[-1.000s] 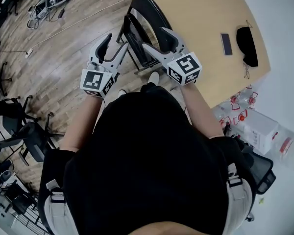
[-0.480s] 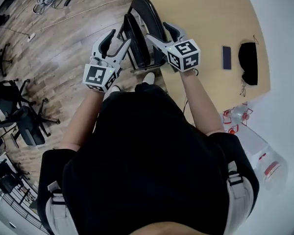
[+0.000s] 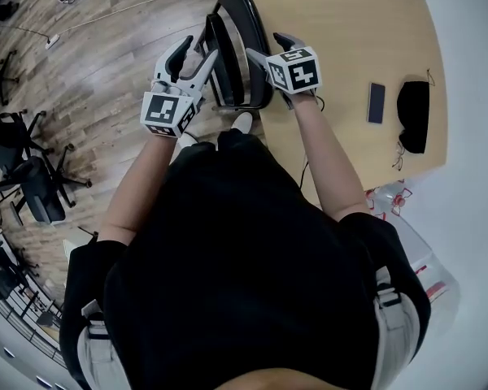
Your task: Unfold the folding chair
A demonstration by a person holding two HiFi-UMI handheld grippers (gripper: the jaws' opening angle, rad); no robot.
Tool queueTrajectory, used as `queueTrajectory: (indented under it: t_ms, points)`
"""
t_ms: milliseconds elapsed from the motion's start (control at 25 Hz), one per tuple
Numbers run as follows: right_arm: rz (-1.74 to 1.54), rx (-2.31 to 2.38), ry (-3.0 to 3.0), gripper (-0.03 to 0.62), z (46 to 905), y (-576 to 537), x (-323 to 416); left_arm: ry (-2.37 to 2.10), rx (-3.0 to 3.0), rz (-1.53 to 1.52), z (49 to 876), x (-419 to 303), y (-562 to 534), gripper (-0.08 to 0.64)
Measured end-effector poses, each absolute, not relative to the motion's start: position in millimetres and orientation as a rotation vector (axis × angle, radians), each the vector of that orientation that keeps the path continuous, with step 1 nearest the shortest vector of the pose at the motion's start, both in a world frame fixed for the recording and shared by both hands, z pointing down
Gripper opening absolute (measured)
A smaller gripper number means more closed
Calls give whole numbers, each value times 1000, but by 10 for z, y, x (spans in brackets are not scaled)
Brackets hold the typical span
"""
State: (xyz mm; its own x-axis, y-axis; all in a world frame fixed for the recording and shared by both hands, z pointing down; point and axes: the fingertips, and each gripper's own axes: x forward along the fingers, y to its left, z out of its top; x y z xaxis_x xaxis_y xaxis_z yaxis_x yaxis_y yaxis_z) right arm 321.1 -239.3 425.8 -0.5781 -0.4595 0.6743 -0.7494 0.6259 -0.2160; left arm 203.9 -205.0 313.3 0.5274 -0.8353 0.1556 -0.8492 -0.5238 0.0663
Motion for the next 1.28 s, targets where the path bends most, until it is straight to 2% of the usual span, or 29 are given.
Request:
queueTrajectory:
  t_ms: [360, 640, 840, 1040, 1280]
  points:
    - [814, 856, -2086, 330, 4905, -2412, 3287, -1498, 2585, 199, 3332, 2069, -2184, 225]
    - [917, 808, -2024, 257, 5140, -2352, 3255, -1505, 2564, 210, 3394, 2030, -2183, 225]
    - [981, 799, -1965, 167, 5200, -2307, 3186, -1504, 2558, 213, 3434, 2014, -2168, 225]
    - [988, 798, -1912, 109, 5221, -2299, 3150, -1492, 2552, 221, 3462, 2018, -2168, 225]
    - [1041, 817, -1878, 87, 5239, -2287, 3146, -1470, 2549, 231, 3514, 1986, -2136, 224]
